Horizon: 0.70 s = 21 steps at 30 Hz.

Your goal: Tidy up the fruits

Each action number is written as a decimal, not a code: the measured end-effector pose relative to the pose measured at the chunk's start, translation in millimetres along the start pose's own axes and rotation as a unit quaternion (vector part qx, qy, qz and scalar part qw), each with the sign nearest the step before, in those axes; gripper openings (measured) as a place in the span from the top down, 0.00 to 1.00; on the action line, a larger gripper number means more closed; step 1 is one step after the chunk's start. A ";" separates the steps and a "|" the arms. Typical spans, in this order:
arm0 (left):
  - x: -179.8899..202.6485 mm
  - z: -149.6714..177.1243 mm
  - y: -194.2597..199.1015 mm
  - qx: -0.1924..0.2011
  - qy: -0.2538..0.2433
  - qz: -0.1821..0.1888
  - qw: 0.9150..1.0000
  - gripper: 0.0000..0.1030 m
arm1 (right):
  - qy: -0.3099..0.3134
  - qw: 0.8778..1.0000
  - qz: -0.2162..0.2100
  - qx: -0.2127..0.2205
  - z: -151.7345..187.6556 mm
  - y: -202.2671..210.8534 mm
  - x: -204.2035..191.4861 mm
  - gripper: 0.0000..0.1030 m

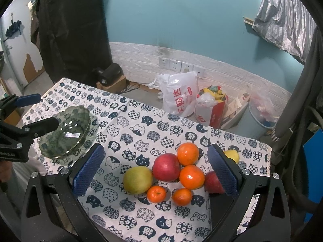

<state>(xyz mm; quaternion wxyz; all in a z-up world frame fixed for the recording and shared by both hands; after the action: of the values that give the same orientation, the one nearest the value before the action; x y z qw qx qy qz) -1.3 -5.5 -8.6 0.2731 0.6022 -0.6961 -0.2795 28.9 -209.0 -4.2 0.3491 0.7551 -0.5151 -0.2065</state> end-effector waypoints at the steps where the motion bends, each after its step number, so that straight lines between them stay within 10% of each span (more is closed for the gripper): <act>1: 0.2 0.1 0.0 0.000 0.000 0.000 1.000 0.02 | 0.001 1.000 0.001 0.000 0.3 -0.8 0.2 0.03; 21: 2.1 0.3 0.0 0.000 0.000 -0.001 1.000 0.02 | 0.006 1.000 0.001 -0.003 1.3 1.1 -6.2 0.03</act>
<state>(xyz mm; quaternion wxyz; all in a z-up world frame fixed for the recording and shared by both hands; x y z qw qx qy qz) -1.8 -7.6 -8.7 0.2728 0.6026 -0.6956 -0.2802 25.0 -204.0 -4.6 0.3544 0.7549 -0.5131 -0.2031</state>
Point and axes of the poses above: each gripper's, at about its wrist camera, not at the fingertips, and y roughly against the way its jaws point, x to its right, z to its underside, the point moved 1 cm from there along -y, roughly the way its jaws point, and after that the axes turned 4 degrees about z, right-handed, at the moved point
